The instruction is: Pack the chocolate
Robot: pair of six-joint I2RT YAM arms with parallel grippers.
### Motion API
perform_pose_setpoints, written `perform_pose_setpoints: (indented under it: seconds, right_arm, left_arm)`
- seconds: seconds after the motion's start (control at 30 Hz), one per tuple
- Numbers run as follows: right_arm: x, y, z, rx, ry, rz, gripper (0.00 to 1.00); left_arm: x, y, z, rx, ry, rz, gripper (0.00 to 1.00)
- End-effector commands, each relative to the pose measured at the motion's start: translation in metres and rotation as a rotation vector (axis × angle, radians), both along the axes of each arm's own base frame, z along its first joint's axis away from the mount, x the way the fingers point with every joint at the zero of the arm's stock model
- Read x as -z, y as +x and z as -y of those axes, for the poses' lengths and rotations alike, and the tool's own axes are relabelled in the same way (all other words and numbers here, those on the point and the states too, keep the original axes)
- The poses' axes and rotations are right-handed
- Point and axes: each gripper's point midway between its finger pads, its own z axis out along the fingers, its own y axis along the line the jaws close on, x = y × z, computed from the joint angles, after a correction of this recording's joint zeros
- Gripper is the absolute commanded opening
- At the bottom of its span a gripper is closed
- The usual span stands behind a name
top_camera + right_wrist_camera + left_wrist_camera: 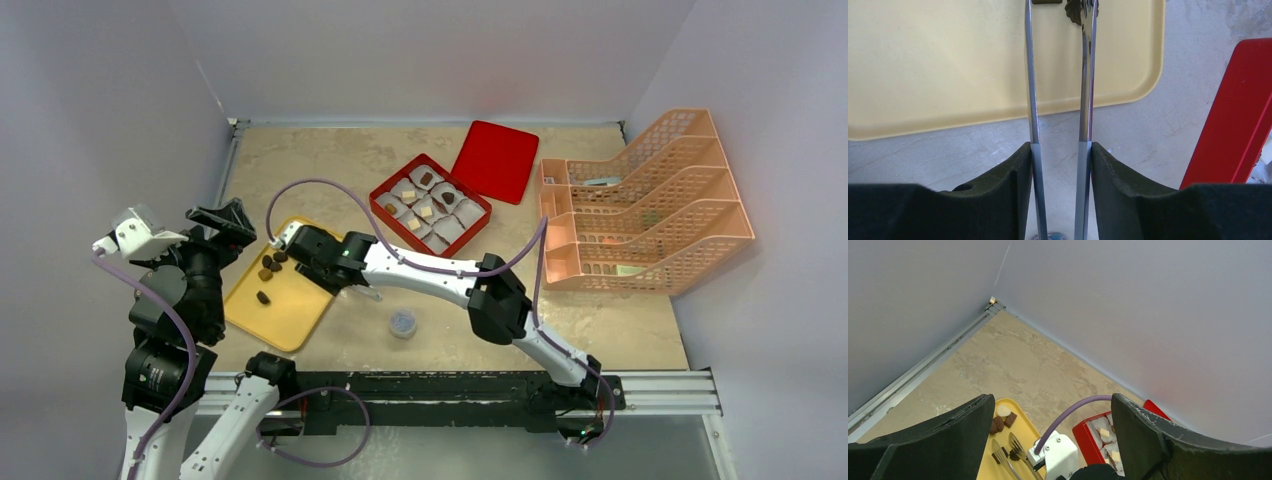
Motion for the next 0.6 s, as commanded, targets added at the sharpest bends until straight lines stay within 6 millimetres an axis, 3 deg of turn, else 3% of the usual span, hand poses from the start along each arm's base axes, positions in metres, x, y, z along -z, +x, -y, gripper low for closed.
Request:
perform_pose_setpoints:
  seconds: [0.0, 0.37, 0.57]
  right_arm:
    - [-0.033, 0.002, -0.016, -0.023, 0.070, 0.055, 0.45]
    - [-0.020, -0.004, -0.015, -0.046, 0.002, 0.080, 0.45]
    - [-0.020, -0.005, -0.012, -0.041, -0.021, 0.099, 0.38]
  left_arm:
    - [-0.015, -0.005, -0.003, -0.013, -0.030, 0.052, 0.85]
    - [-0.015, -0.005, -0.003, -0.014, -0.034, 0.055, 0.86]
    - [-0.015, -0.005, -0.003, -0.013, -0.035, 0.055, 0.85]
